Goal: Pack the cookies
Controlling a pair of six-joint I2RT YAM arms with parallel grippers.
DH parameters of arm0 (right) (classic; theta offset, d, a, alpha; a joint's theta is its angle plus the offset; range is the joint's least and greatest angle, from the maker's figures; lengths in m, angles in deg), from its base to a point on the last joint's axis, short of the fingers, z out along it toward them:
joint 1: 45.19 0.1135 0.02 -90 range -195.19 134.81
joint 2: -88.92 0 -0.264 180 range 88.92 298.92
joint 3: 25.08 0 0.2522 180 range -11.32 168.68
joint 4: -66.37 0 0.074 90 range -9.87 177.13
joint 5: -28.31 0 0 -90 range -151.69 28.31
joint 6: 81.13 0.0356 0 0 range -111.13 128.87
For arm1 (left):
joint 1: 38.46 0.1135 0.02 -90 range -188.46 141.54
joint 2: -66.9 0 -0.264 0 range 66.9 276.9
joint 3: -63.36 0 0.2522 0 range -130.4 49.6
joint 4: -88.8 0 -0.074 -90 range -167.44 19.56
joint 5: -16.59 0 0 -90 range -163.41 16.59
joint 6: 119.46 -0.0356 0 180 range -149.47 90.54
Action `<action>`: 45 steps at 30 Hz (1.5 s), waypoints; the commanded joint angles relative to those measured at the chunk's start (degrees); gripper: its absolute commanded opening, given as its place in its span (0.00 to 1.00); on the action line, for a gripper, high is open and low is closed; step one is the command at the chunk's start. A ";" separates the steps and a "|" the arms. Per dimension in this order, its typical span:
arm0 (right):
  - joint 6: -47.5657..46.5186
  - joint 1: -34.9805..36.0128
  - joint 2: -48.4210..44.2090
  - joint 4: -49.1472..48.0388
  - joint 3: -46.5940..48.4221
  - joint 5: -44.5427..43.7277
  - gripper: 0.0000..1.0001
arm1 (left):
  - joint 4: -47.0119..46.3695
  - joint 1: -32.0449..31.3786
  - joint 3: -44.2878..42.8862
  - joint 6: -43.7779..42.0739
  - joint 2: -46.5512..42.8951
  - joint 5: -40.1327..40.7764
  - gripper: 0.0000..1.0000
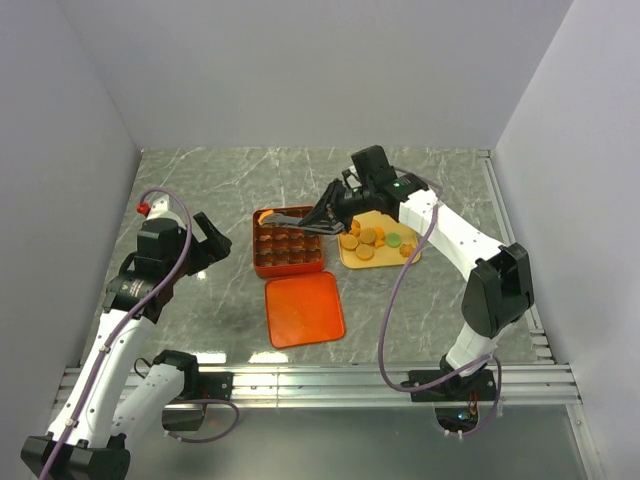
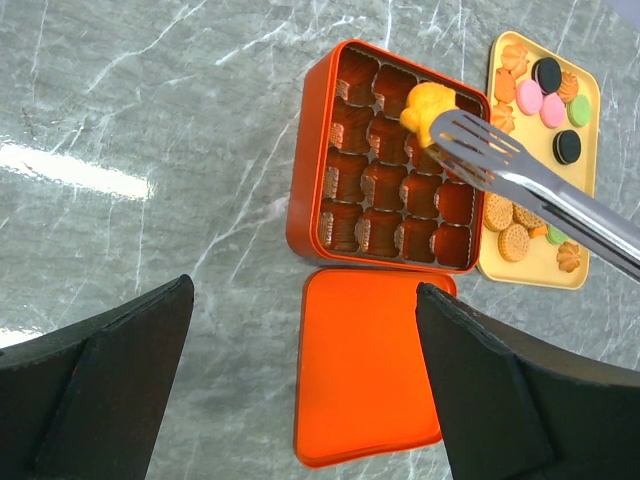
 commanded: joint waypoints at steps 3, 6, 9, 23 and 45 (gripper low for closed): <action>5.54 -1.76 -3.71 -8.68 -4.76 2.92 0.20 | -0.58 -0.25 -0.09 0.87 -0.81 0.80 0.99; 6.25 -2.11 -3.62 -9.73 -6.87 2.66 0.20 | -0.49 -0.33 -0.09 0.78 -0.72 0.80 0.99; 8.61 -2.46 -4.15 -13.24 -9.85 3.27 0.19 | -0.49 -0.33 -0.01 0.78 -0.72 0.80 0.99; 12.83 -4.66 -4.68 -18.35 -16.27 3.98 0.20 | -0.40 -0.51 -0.09 0.87 -0.28 0.89 0.99; 18.03 -5.36 -3.80 -24.24 -19.35 5.38 0.33 | -0.23 -0.51 -0.18 1.22 -0.11 1.76 0.99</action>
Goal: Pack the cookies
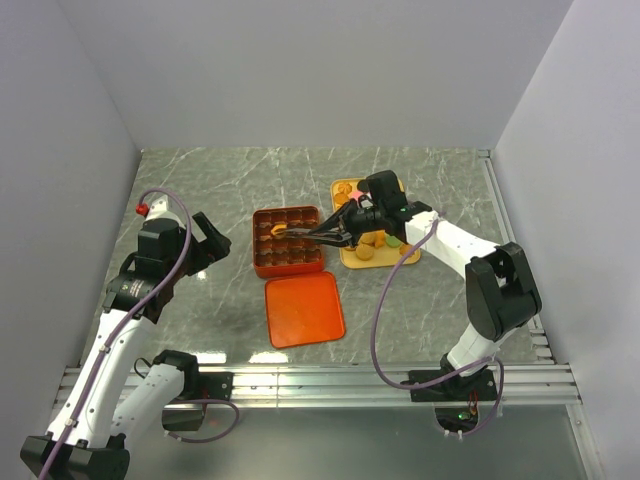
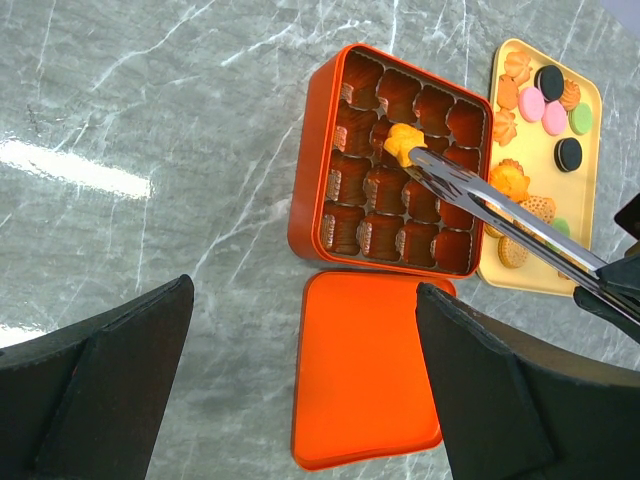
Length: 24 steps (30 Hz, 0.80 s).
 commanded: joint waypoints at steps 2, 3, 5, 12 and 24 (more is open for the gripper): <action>1.02 -0.93 -1.24 -3.39 0.67 2.06 0.33 | -0.38 -0.25 -0.09 0.21 -0.04 0.63 1.00; 1.11 -0.84 -1.16 -3.57 0.58 2.15 0.32 | -0.38 -0.25 -0.18 0.21 -0.04 0.71 0.99; 1.55 -0.93 -0.89 -3.92 0.58 2.32 0.33 | -0.38 -0.25 -0.18 0.21 -0.04 0.80 0.99; 2.25 -0.93 -0.28 -4.80 0.05 2.85 0.32 | -0.38 -0.25 -0.09 0.21 0.13 0.80 0.99; 2.17 -0.31 -1.42 -4.62 -3.02 2.85 0.27 | -0.47 -0.16 -0.09 0.30 0.13 0.98 0.99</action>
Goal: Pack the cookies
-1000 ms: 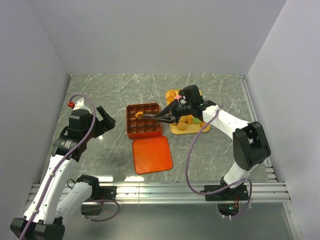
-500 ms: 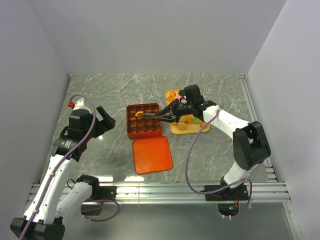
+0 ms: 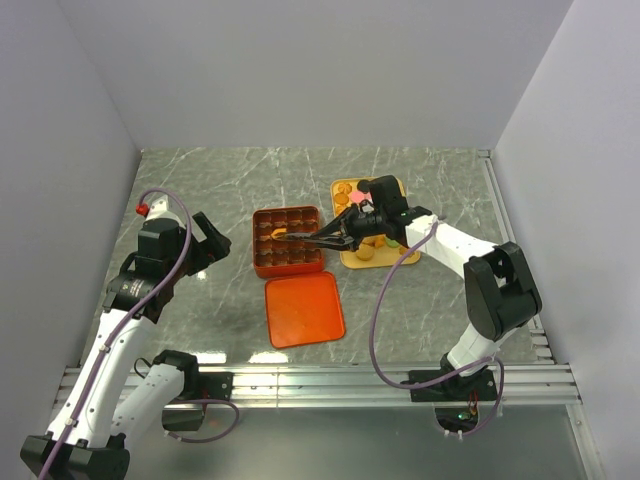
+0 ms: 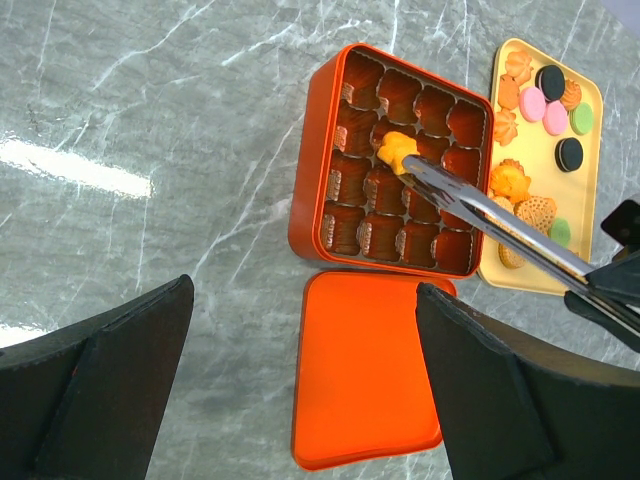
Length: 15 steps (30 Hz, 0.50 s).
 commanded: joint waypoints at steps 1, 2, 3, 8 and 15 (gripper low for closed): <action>0.37 0.28 -1.44 -1.83 -0.51 1.69 0.27 | -0.47 -0.16 -0.09 0.28 -0.06 0.94 1.00; 0.29 0.28 -1.61 -1.56 -0.68 1.78 0.27 | -0.47 -0.16 -0.18 0.28 -0.06 0.94 0.99; 0.20 0.28 -1.53 -1.39 -0.77 1.78 0.27 | -0.47 -0.16 -0.09 0.28 -0.06 0.94 0.99; 0.20 0.37 -1.00 -1.56 -0.51 1.78 0.30 | -0.47 -0.16 -0.09 0.28 -0.15 0.85 0.99; -1.56 0.02 0.75 1.60 3.44 1.17 0.55 | -0.47 -0.16 -0.18 0.28 -0.15 0.76 0.99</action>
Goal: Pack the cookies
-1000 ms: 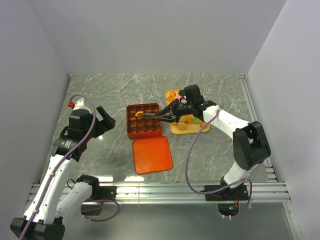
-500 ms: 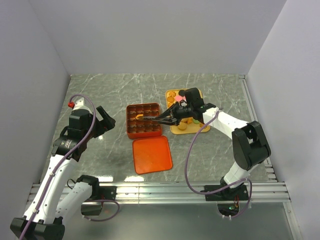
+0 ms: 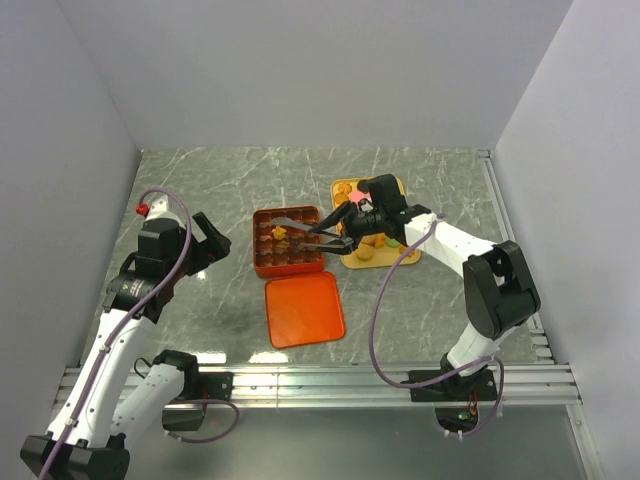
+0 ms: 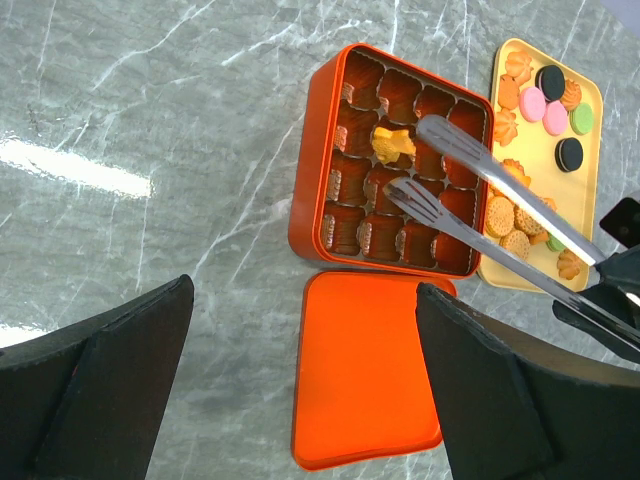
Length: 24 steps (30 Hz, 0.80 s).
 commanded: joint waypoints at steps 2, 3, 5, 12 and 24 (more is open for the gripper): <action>-1.50 -0.36 0.73 1.95 4.32 0.46 0.59 | -0.47 -0.25 -0.09 0.19 -0.24 0.76 0.99; -1.50 -0.44 0.74 1.87 4.50 0.46 0.59 | -0.47 -0.25 -0.18 0.19 -0.24 0.85 1.00; -1.50 -0.53 0.82 2.13 4.76 0.37 0.59 | -0.47 -0.16 -0.09 0.19 -0.24 0.76 0.99; -3.34 -0.80 0.30 4.24 7.57 0.46 0.59 | -0.47 -0.16 -0.09 0.19 -0.33 0.76 0.99; -14.91 -2.72 -4.53 16.88 13.10 -2.42 0.53 | -0.64 -0.25 -0.09 -0.07 -0.15 0.15 0.99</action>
